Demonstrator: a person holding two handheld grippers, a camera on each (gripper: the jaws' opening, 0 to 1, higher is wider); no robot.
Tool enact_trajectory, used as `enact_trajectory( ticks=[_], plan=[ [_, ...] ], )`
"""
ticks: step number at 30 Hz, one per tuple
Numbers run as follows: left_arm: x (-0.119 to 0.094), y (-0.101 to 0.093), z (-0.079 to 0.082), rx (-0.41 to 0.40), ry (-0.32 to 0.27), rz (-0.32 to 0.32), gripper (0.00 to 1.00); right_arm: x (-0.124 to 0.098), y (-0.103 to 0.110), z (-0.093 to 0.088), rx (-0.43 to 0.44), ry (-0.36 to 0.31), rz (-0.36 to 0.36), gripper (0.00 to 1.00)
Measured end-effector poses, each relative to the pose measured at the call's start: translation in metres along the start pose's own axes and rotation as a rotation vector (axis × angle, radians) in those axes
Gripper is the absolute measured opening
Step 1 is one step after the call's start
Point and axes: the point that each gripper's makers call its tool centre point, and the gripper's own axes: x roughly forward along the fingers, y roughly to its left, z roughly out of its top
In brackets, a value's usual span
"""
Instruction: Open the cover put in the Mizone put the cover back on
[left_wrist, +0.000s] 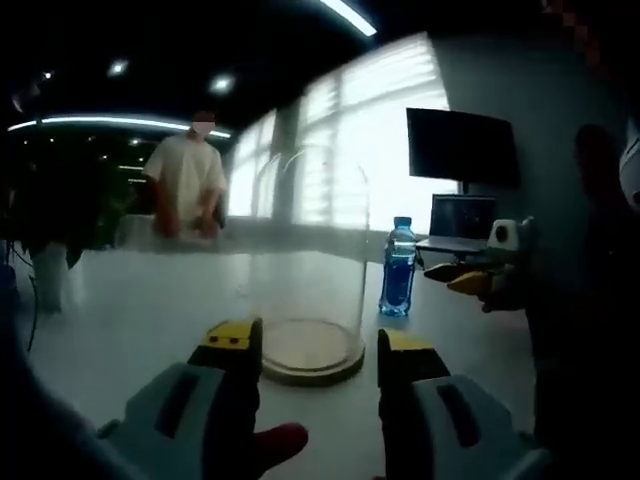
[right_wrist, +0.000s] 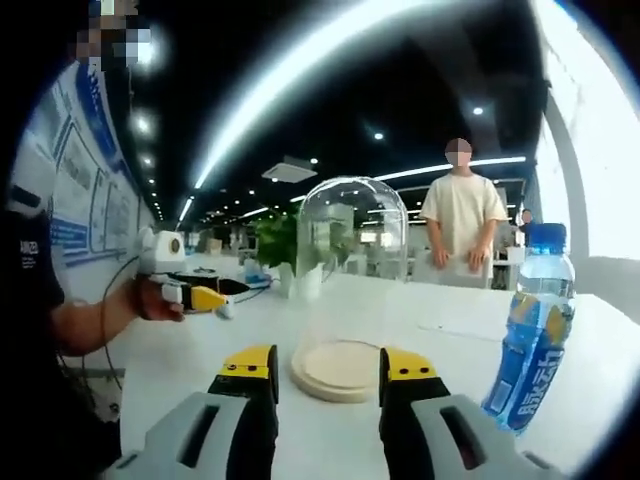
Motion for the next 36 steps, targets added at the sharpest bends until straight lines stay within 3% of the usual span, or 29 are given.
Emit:
enact_trajectory(
  ticks=[8, 14, 20, 28, 32, 36],
  plan=[
    [0.013, 0.006, 0.006, 0.013, 0.011, -0.028, 0.46, 0.006, -0.008, 0.004, 0.008, -0.004, 0.018, 0.37],
    [0.017, 0.011, 0.008, -0.001, 0.009, -0.041, 0.46, 0.008, -0.014, 0.007, 0.021, -0.005, 0.022, 0.38],
    [0.022, 0.01, 0.007, 0.001, 0.001, -0.06, 0.54, 0.012, -0.016, 0.011, 0.008, -0.005, 0.032, 0.39],
    [0.03, 0.02, 0.015, -0.07, -0.019, -0.058, 0.49, 0.027, -0.023, 0.017, 0.04, -0.024, 0.079, 0.4],
    [0.037, 0.018, 0.016, -0.081, -0.006, -0.12, 0.5, 0.034, -0.03, 0.024, 0.075, -0.038, 0.126, 0.41],
    [0.047, 0.021, 0.017, -0.079, 0.005, -0.139, 0.5, 0.038, -0.039, 0.03, 0.073, -0.045, 0.133, 0.42]
  ],
)
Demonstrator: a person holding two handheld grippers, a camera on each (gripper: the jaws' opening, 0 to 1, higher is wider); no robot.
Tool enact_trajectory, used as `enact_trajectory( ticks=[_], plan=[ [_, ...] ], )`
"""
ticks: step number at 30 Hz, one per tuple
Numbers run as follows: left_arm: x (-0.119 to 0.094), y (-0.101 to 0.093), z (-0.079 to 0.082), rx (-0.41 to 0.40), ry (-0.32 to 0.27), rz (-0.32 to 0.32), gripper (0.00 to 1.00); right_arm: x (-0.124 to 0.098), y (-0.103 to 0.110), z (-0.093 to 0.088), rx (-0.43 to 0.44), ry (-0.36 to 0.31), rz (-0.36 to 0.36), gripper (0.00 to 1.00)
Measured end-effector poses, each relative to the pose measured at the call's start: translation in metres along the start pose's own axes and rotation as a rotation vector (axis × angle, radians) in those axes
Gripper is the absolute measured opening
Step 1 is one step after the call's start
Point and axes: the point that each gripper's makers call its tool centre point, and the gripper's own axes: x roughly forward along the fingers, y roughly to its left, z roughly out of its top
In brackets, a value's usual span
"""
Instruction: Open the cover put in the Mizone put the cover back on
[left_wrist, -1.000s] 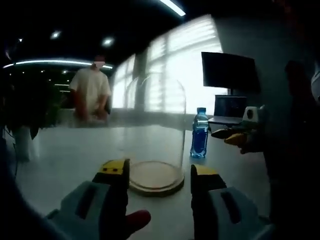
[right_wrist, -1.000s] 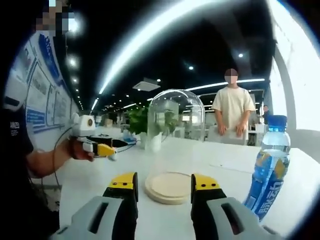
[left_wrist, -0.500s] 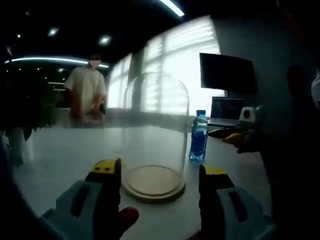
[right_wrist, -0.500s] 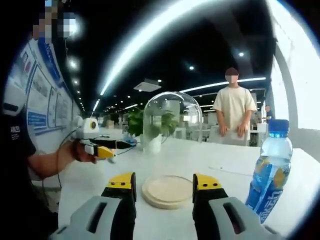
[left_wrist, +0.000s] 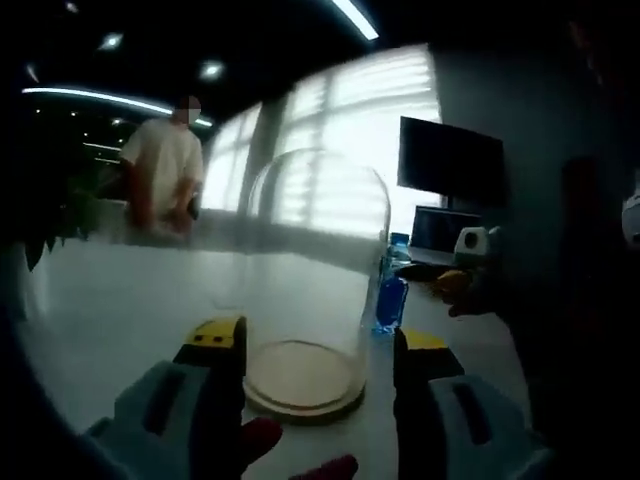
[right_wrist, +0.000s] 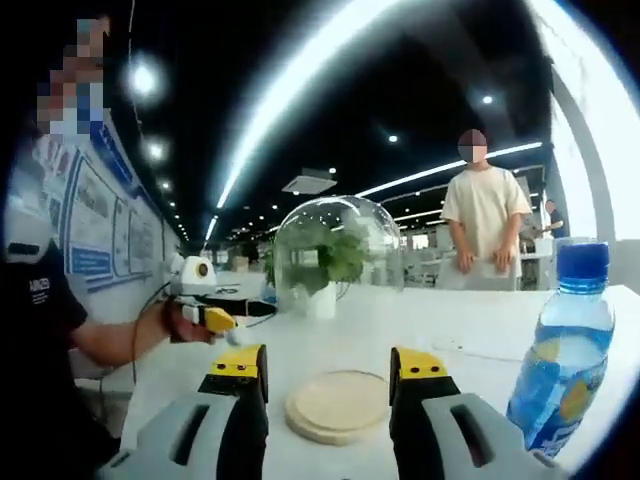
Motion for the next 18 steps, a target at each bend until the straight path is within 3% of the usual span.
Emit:
enact_trajectory(
  ticks=[7, 18],
  plan=[
    [0.011, 0.003, 0.003, 0.012, 0.0, -0.011, 0.46, 0.008, -0.002, 0.01, 0.003, -0.017, 0.018, 0.42],
    [0.018, 0.012, 0.013, -0.022, -0.01, -0.03, 0.45, 0.023, -0.003, 0.011, -0.014, 0.014, 0.054, 0.46]
  ],
)
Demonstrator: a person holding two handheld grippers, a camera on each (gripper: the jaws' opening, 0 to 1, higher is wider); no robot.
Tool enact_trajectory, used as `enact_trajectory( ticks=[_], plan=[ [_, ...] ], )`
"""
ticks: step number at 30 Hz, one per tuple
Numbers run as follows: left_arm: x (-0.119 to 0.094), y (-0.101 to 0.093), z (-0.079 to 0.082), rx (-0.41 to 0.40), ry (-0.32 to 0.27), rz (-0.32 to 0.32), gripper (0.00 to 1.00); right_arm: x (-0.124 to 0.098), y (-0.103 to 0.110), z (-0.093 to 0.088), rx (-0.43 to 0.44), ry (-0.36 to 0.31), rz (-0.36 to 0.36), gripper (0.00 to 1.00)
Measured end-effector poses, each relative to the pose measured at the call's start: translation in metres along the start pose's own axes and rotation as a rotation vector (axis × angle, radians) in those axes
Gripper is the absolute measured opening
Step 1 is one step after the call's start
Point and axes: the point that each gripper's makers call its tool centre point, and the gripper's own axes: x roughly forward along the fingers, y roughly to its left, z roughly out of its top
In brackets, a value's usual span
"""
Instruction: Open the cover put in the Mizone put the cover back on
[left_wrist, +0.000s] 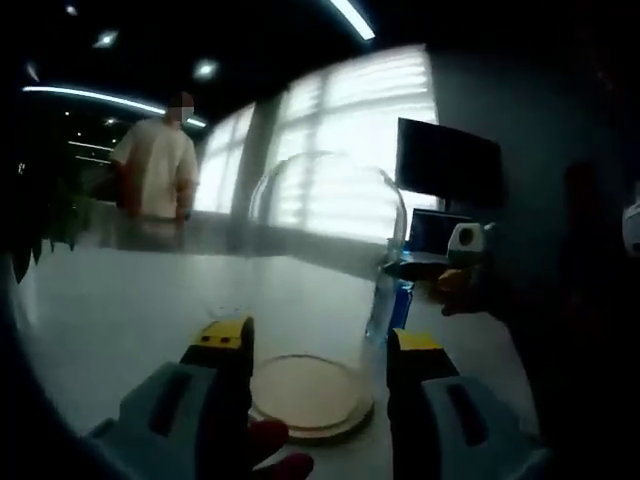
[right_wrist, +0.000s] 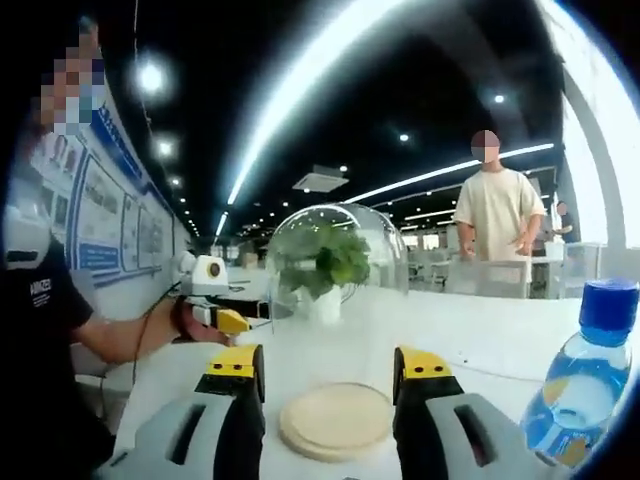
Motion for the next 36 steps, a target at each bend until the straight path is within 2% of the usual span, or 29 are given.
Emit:
enact_trajectory(
  ticks=[8, 16, 20, 27, 33, 36],
  plan=[
    [0.01, 0.009, -0.006, -0.013, 0.029, -0.028, 0.48, 0.012, -0.006, -0.007, 0.034, 0.017, 0.011, 0.51],
    [0.014, 0.009, -0.004, -0.006, 0.024, -0.066, 0.5, 0.017, -0.007, -0.004, 0.062, 0.006, 0.023, 0.54],
    [0.018, 0.011, -0.001, -0.034, 0.009, -0.078, 0.5, 0.024, -0.005, -0.004, 0.065, 0.013, 0.03, 0.56],
    [0.024, 0.011, -0.006, -0.001, 0.04, -0.086, 0.5, 0.029, -0.008, -0.005, 0.067, 0.018, 0.043, 0.56],
    [0.03, 0.01, -0.003, 0.002, 0.042, -0.114, 0.52, 0.038, -0.01, -0.009, 0.068, 0.037, 0.059, 0.59],
    [0.031, 0.007, -0.002, 0.027, 0.048, -0.124, 0.51, 0.042, -0.011, -0.008, 0.084, 0.028, 0.063, 0.62]
  ],
)
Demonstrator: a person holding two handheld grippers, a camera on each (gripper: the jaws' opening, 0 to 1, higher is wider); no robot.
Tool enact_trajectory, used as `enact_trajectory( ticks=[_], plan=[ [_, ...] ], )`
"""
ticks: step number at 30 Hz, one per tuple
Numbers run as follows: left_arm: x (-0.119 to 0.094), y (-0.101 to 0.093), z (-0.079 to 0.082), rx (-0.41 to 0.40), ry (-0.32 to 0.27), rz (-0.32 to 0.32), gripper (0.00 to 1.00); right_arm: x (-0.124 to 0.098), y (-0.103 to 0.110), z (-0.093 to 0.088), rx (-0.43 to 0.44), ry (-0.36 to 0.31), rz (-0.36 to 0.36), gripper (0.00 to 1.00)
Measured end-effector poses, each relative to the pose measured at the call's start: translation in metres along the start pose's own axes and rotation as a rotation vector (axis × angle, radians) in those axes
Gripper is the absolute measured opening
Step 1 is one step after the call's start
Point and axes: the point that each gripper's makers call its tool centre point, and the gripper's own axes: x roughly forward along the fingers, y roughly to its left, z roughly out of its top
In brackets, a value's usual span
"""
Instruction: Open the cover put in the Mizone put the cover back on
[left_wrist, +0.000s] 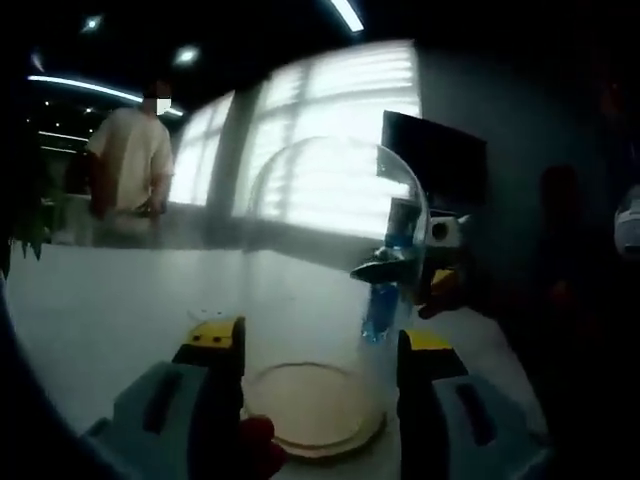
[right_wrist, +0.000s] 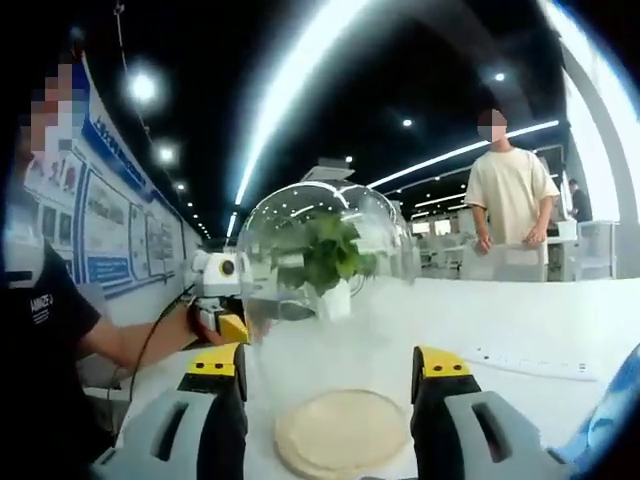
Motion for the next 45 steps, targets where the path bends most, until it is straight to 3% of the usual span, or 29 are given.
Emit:
enact_trajectory(
  ticks=[8, 15, 19, 22, 28, 32, 35, 45],
  plan=[
    [0.007, 0.002, 0.001, -0.012, 0.001, -0.052, 0.57, 0.018, 0.0, -0.001, -0.007, 0.028, 0.046, 0.69],
    [0.016, 0.001, -0.009, -0.012, 0.014, -0.095, 0.66, 0.035, -0.005, -0.006, 0.011, 0.062, 0.059, 0.76],
    [0.017, 0.002, -0.01, 0.004, 0.034, -0.095, 0.66, 0.042, -0.003, -0.007, 0.008, 0.075, 0.075, 0.8],
    [0.015, 0.002, -0.006, 0.009, 0.017, -0.11, 0.67, 0.044, -0.002, -0.007, 0.011, 0.087, 0.086, 0.82],
    [0.012, -0.001, -0.01, 0.082, 0.011, -0.144, 0.68, 0.046, 0.001, -0.008, 0.003, 0.098, 0.103, 0.83],
    [0.011, -0.001, -0.007, 0.055, 0.017, -0.169, 0.69, 0.047, 0.0, -0.008, -0.009, 0.108, 0.116, 0.83],
    [0.013, 0.002, -0.007, 0.07, 0.045, -0.162, 0.63, 0.048, 0.0, -0.009, -0.032, 0.113, 0.137, 0.83],
    [0.018, 0.003, -0.007, 0.049, 0.071, -0.234, 0.66, 0.054, -0.001, -0.01, -0.089, 0.131, 0.199, 0.86]
  ],
)
